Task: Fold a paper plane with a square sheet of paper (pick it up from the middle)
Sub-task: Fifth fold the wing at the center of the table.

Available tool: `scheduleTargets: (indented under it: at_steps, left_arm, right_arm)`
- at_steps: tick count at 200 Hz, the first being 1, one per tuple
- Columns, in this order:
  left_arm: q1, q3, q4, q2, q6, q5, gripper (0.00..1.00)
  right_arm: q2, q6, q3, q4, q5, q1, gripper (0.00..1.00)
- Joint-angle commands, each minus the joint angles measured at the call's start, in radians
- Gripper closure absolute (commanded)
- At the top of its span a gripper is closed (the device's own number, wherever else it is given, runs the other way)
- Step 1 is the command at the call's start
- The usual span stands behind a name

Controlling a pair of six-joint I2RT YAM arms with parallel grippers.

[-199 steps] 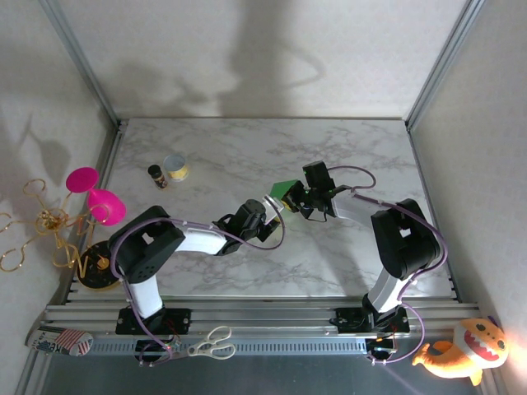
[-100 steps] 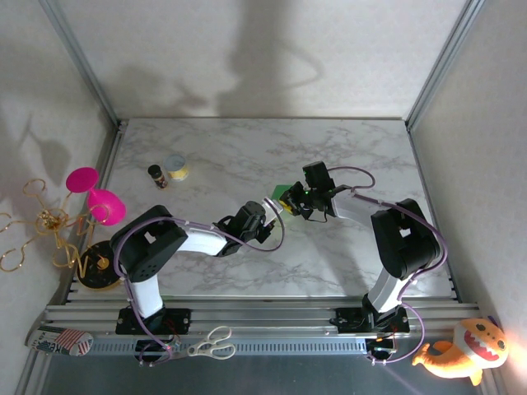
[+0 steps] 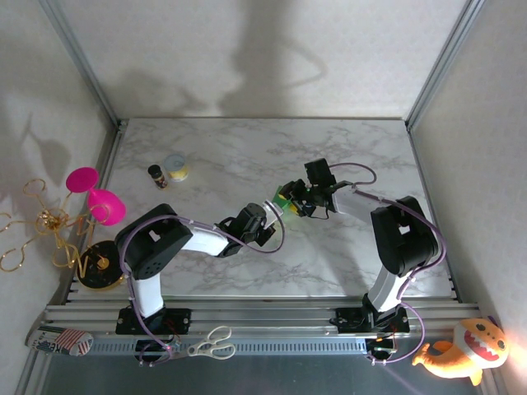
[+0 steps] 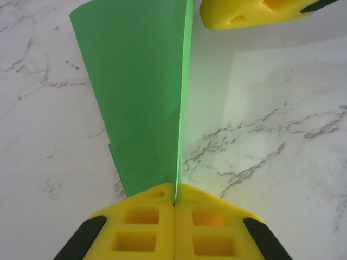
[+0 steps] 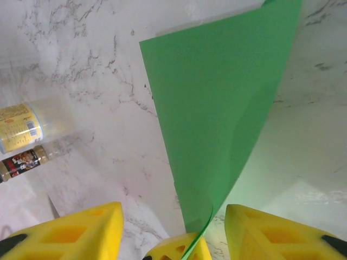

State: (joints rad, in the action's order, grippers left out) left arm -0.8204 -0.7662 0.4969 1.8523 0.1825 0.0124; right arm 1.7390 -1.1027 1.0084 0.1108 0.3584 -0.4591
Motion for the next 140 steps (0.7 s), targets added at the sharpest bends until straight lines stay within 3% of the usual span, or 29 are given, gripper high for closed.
scheduleTargets:
  at_steps: [1,55,102,140]
  left_arm:
    - [0.013,-0.002,-0.007,0.011,-0.037,-0.052,0.97]
    - [0.049,-0.018,-0.036,0.002,-0.118,-0.147,1.00]
    - [0.086,-0.017,-0.029,-0.001,-0.221,-0.236,0.99]
    - [0.120,-0.012,-0.019,0.001,-0.301,-0.290,0.98]
  right_arm:
    - [-0.004,0.033,0.024,0.038,-0.031,0.010,0.45]
    - [-0.019,0.101,0.031,0.045,-0.065,0.020,0.42]
    - [-0.079,0.243,-0.002,0.010,-0.131,0.040,0.38]
    - [-0.102,0.349,-0.052,-0.034,-0.112,0.048,0.37]
